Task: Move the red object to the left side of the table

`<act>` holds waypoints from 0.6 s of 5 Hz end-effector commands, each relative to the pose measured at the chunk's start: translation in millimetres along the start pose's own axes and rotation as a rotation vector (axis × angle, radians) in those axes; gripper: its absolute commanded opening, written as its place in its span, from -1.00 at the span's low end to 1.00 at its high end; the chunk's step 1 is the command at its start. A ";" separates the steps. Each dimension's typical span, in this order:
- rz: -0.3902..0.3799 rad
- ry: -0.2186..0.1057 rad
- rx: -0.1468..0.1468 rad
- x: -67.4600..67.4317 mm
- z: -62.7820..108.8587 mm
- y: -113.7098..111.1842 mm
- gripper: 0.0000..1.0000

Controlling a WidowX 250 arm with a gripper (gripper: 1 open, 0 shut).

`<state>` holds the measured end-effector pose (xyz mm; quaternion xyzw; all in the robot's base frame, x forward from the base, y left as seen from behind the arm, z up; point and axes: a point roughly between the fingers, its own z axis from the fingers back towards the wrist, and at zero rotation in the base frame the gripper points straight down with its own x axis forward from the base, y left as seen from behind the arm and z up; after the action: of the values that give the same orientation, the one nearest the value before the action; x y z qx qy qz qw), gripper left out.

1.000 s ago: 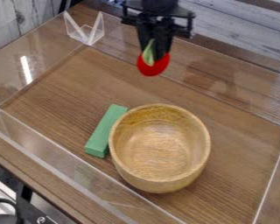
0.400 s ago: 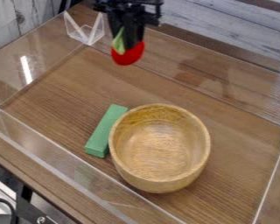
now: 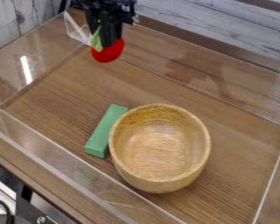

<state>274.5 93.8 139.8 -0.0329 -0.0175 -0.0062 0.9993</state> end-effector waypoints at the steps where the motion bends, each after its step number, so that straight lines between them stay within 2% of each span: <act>1: -0.009 -0.042 0.028 8.8 13.5 14.2 -1.00; 2: -0.013 -0.035 0.029 11.8 10.7 22.5 -1.00; 3: 0.015 -0.030 0.032 16.1 -5.1 31.7 -1.00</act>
<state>286.7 120.6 117.1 -0.0303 -0.0074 0.0015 0.9995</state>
